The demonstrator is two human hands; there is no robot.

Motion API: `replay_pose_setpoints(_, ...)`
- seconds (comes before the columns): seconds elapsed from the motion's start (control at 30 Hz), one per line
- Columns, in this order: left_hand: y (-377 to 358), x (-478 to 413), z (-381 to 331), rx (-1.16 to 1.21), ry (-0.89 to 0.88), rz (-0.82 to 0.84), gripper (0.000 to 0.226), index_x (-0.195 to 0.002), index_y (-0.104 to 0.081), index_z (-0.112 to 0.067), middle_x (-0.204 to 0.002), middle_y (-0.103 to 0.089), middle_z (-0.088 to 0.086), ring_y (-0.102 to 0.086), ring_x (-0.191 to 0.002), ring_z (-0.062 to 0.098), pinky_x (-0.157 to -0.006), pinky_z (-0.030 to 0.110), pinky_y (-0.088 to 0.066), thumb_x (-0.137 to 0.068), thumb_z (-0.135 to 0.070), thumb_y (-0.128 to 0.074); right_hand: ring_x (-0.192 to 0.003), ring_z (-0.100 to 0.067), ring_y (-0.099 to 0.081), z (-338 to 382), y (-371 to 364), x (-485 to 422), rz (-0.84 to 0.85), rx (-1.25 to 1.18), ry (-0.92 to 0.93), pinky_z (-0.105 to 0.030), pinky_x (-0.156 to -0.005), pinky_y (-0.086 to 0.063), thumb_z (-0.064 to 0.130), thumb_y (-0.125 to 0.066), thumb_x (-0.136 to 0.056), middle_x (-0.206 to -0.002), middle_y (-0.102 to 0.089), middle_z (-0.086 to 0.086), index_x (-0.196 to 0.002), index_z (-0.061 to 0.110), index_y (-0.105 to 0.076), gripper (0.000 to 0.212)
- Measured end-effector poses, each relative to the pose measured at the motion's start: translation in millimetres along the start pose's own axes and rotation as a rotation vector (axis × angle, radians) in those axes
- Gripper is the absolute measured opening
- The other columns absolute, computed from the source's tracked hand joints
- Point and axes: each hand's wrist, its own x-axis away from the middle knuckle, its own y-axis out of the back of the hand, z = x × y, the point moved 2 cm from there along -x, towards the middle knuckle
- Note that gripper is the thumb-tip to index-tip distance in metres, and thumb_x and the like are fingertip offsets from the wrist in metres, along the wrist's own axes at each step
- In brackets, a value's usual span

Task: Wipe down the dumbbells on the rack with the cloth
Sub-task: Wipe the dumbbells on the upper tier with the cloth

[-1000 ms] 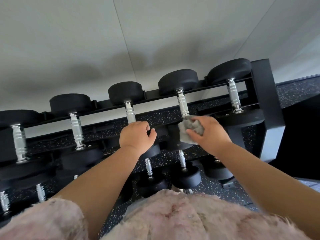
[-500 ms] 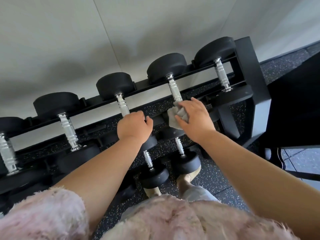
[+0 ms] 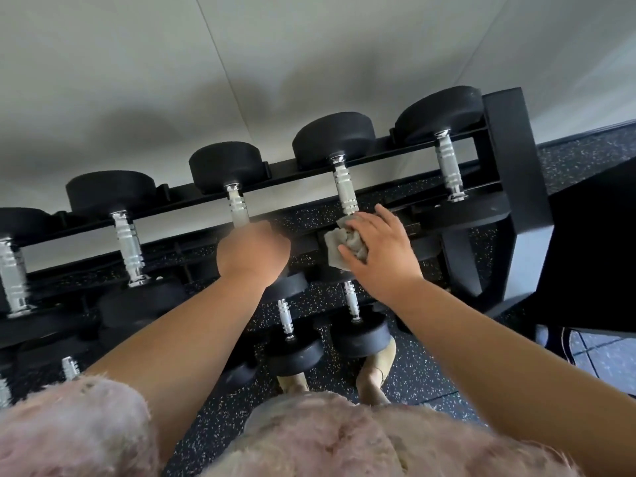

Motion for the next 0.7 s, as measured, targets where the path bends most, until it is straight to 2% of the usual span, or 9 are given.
replay_pose_setpoints(0.07,0.3,-1.5,-4.8,-0.050,0.054,0.011,0.031,-0.081,-0.058,-0.024,-0.073,-0.058,-0.003,-0.058,-0.068,0.023,-0.066,0.036,-0.056,-0.094,-0.050,-0.046,-0.139,-0.005,-0.041,-18.7,9.4,-3.2,0.017,-0.153,0.014,-0.033,-0.120,-0.033,0.052,-0.060,-0.097,-0.132,-0.058,0.021,-0.134,0.037,-0.057,0.040)
replay_pose_setpoints(0.13,1.0,-2.7,-8.2,-0.056,0.083,0.038,0.030,-0.082,-0.059,-0.024,-0.074,-0.060,-0.003,-0.059,-0.070,0.023,-0.066,0.035,-0.055,-0.093,-0.049,-0.046,-0.112,0.003,-0.056,-30.9,23.9,-3.6,0.059,-0.336,-0.121,-0.020,-0.093,-0.049,0.046,-0.062,-0.099,-0.116,-0.063,0.018,-0.125,0.035,-0.060,0.029)
replay_pose_setpoints(0.23,1.3,-3.5,-7.0,-0.031,0.113,0.070,0.026,-0.082,-0.059,-0.026,-0.074,-0.061,-0.005,-0.058,-0.070,0.020,-0.063,0.032,-0.051,-0.093,-0.047,-0.048,-0.088,-0.005,-0.066,-45.1,31.8,-11.5,0.138,-0.501,-0.394,-0.018,-0.064,-0.045,0.050,-0.052,-0.104,-0.096,-0.067,0.012,-0.112,0.031,-0.059,0.022)
replay_pose_setpoints(0.37,2.0,-3.8,-7.9,-0.008,0.166,0.070,0.024,-0.082,-0.060,-0.028,-0.074,-0.062,-0.005,-0.059,-0.069,0.019,-0.066,0.034,-0.054,-0.094,-0.046,-0.049,-0.088,-0.012,-0.068,-42.2,35.5,-18.1,0.094,-0.448,-0.446,-0.023,-0.062,-0.047,0.050,-0.049,-0.105,-0.095,-0.068,0.007,-0.111,0.026,-0.061,0.028)
replay_pose_setpoints(0.43,3.0,-3.9,-8.6,0.031,0.246,0.056,0.026,-0.081,-0.062,-0.028,-0.072,-0.064,-0.004,-0.060,-0.067,0.020,-0.068,0.036,-0.056,-0.096,-0.043,-0.048,-0.106,-0.013,-0.066,-27.1,31.1,-12.0,0.105,-0.379,-0.288,-0.029,-0.082,-0.058,0.048,-0.053,-0.103,-0.109,-0.066,0.008,-0.119,0.029,-0.060,0.026)
replay_pose_setpoints(0.5,3.2,-4.8,-9.7,0.052,0.316,0.031,0.029,-0.079,-0.063,-0.027,-0.070,-0.064,-0.003,-0.061,-0.064,0.021,-0.069,0.038,-0.058,-0.096,-0.043,-0.046,-0.134,-0.016,-0.050,-17.4,23.9,-5.9,0.095,-0.247,-0.089,-0.035,-0.112,-0.043,0.045,-0.058,-0.100,-0.126,-0.062,0.008,-0.127,0.027,-0.061,0.032)
replay_pose_setpoints(0.53,2.9,-5.0,-9.9,0.056,0.337,0.023,0.030,-0.078,-0.063,-0.027,-0.070,-0.064,-0.002,-0.061,-0.063,0.021,-0.068,0.037,-0.058,-0.095,-0.043,-0.045,-0.138,-0.015,-0.045,-18.0,23.1,-6.4,0.078,-0.213,-0.025,-0.033,-0.116,-0.037,0.045,-0.059,-0.099,-0.127,-0.061,0.008,-0.127,0.026,-0.062,0.034)
replay_pose_setpoints(0.6,2.1,-4.8,-9.1,0.056,0.351,0.016,0.031,-0.077,-0.062,-0.025,-0.070,-0.064,-0.002,-0.061,-0.063,0.021,-0.065,0.036,-0.057,-0.095,-0.044,-0.044,-0.119,-0.010,-0.055,-28.0,25.8,-11.8,0.096,-0.200,0.001,-0.030,-0.105,-0.046,0.050,-0.058,-0.098,-0.117,-0.063,0.011,-0.123,0.029,-0.064,0.033)
replay_pose_setpoints(0.7,1.4,-3.8,-9.7,0.055,0.331,0.008,0.032,-0.075,-0.060,-0.024,-0.068,-0.063,-0.002,-0.059,-0.062,0.020,-0.059,0.032,-0.051,-0.095,-0.043,-0.045,-0.082,-0.004,-0.064,-47.7,32.4,-19.5,0.176,-0.336,-0.219,-0.018,-0.065,-0.049,0.055,-0.052,-0.101,-0.095,-0.065,0.011,-0.110,0.029,-0.064,0.030)
